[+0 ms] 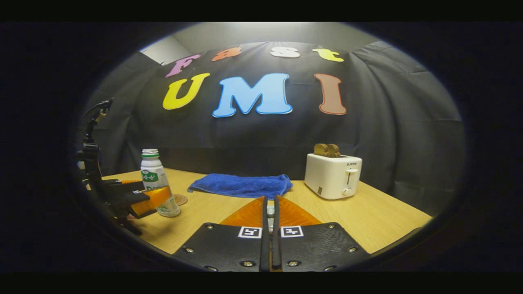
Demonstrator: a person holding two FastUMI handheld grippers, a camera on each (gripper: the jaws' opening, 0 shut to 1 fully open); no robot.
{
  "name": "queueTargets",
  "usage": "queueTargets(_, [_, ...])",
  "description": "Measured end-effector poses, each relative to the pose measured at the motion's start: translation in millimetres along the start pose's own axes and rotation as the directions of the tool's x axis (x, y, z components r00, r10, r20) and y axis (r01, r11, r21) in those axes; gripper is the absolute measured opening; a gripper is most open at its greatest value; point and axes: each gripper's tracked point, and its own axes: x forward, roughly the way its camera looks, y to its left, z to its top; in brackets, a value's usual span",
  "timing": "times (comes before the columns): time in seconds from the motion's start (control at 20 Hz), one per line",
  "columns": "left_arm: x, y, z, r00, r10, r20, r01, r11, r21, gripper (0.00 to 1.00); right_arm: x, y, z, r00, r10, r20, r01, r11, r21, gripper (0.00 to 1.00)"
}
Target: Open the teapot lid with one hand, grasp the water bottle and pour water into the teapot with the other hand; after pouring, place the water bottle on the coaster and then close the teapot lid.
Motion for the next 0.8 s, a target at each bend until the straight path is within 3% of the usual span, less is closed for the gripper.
queueTargets(0.05, [4.0,0.6,0.4,1.0,-0.005,-0.001,0.005,1.0,0.001,0.98,-0.1,0.6,-0.3,1.0,0.002,0.001,-0.002,1.0,-0.002,0.02])
queueTargets(0.15, [9.0,-0.5,0.2,1.0,-0.021,-0.005,0.021,1.0,-0.012,0.95,-2.1,1.4,1.7,1.0,0.007,0.01,-0.007,1.0,-0.008,0.02])
queueTargets(0.3, [1.1,8.4,-0.2,1.0,0.011,-0.013,-0.011,1.0,-0.015,0.84,-5.4,1.3,5.9,1.0,0.009,0.019,-0.008,1.0,-0.007,0.0])
queueTargets(0.45, [-4.8,11.9,-0.5,0.999,0.014,-0.03,-0.014,1.0,-0.009,0.82,-25.1,9.3,8.3,0.999,0.034,0.016,-0.034,0.999,0.012,0.0])
queueTargets(0.55, [-7.1,11.0,0.7,0.999,0.002,-0.037,-0.003,1.0,-0.018,0.72,-44.7,9.3,6.1,1.0,0.024,0.016,-0.024,1.0,0.017,0.02])
queueTargets(0.6, [-7.3,7.7,-1.5,0.999,-0.008,-0.042,0.007,1.0,-0.017,0.82,-55.6,10.4,4.6,1.0,0.025,0.011,-0.025,1.0,0.014,0.02])
queueTargets(0.8, [-15.2,-0.5,5.5,0.999,-0.012,-0.044,0.014,0.999,0.048,0.77,-101.2,12.4,-5.4,0.999,0.032,-0.012,-0.032,0.999,0.014,0.02])
